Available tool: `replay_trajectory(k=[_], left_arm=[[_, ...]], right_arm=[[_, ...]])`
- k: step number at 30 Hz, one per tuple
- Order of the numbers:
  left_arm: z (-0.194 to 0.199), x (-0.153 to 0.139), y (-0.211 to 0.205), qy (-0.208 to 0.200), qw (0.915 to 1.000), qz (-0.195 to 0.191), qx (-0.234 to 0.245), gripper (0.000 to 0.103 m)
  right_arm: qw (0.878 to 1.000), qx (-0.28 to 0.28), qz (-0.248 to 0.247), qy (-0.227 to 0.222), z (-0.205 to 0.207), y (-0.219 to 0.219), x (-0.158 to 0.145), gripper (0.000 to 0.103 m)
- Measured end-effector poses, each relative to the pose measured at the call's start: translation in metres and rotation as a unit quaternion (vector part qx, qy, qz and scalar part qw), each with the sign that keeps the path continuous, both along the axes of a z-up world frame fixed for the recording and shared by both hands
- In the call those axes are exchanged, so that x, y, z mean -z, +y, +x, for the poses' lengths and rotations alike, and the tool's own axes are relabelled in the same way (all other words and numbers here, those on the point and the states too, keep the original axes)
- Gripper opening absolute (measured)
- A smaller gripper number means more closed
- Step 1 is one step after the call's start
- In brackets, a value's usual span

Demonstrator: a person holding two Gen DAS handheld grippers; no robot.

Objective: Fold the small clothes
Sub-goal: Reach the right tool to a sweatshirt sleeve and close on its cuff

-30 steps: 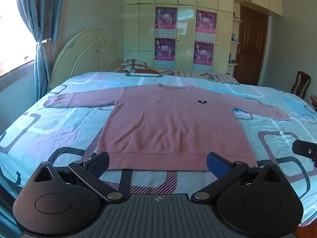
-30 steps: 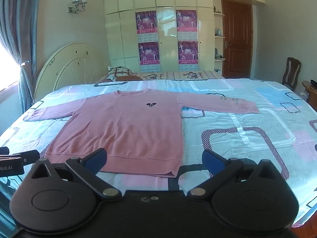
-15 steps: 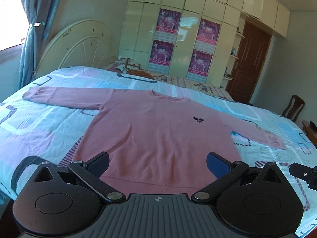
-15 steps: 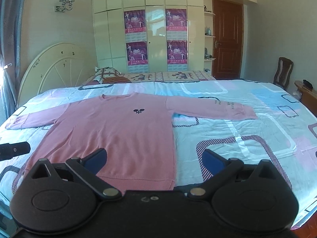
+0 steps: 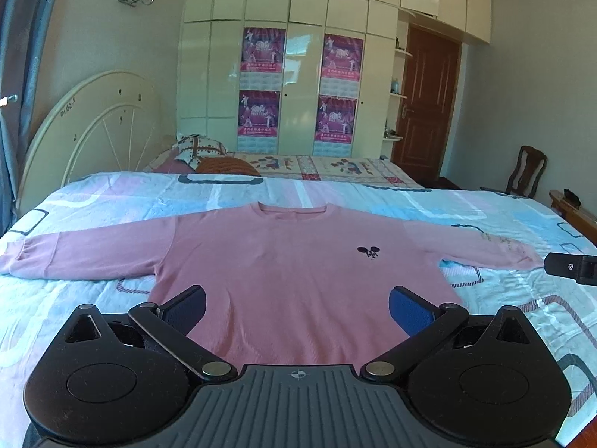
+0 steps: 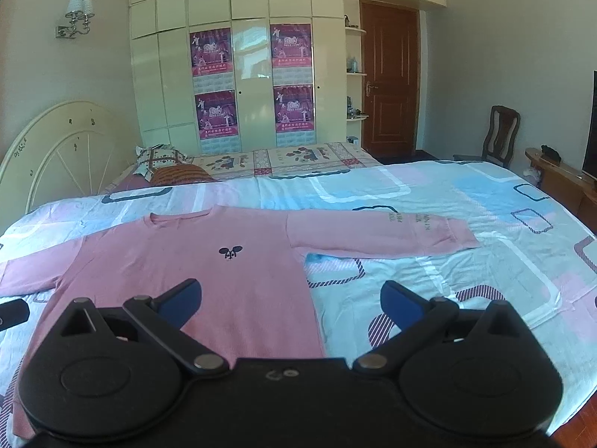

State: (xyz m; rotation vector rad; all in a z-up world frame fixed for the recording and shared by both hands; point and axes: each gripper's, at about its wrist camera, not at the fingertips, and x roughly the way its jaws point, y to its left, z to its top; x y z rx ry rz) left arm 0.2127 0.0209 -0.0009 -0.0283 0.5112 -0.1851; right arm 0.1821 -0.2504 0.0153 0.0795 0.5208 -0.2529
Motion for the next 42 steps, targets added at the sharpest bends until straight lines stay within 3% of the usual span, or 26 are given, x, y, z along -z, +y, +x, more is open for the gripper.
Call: replay_trajectory(k=[4,9,12,17,21,28,31,32,33,35,42], left_arm=[[0.019,0.009,-0.007,0.008,0.9997,-0.021,0.008,0.103],[0.033,0.014,-0.026,-0.032,0.9993,-0.017,0.011,0.103],[0.056,0.017,-0.037,-0.010,0.9994,-0.032,0.010,0.103],[0.101,0.026,-0.060,0.030,0.9992,-0.024,-0.009,0.103],[0.136,0.038,-0.091,0.046,0.9985,0.011,-0.026,0.103],[0.180,0.060,-0.143,0.080,0.9956,0.021,-0.043,0.103],[0.191,0.067,-0.165,0.090,0.9947,0.034,-0.038,0.103],[0.194,0.069,-0.171,0.092,0.9943,0.038,-0.037,0.103],[0.197,0.072,-0.176,0.095,0.9939,0.041,-0.037,0.103],[0.202,0.076,-0.186,0.104,0.9929,0.045,-0.038,0.103],[0.212,0.085,-0.214,0.121,0.9902,0.062,-0.031,0.103]], right_arm=[[1.000,0.016,-0.009,0.008,0.015,-0.008,0.003,0.102],[0.999,0.045,-0.011,0.018,0.035,-0.033,0.013,0.102],[0.997,0.069,-0.018,0.022,0.052,-0.056,0.021,0.101],[0.995,0.098,-0.013,0.023,0.088,-0.105,0.030,0.101],[0.992,0.121,0.004,0.019,0.116,-0.154,0.039,0.100],[0.984,0.172,0.045,0.024,0.152,-0.250,0.068,0.098],[0.978,0.196,0.065,0.028,0.161,-0.283,0.081,0.091],[0.976,0.202,0.072,0.031,0.163,-0.292,0.085,0.084],[0.975,0.207,0.079,0.034,0.166,-0.300,0.089,0.067],[0.971,0.211,0.101,0.046,0.170,-0.316,0.099,0.044],[0.952,0.235,0.187,0.055,0.172,-0.366,0.135,0.045]])
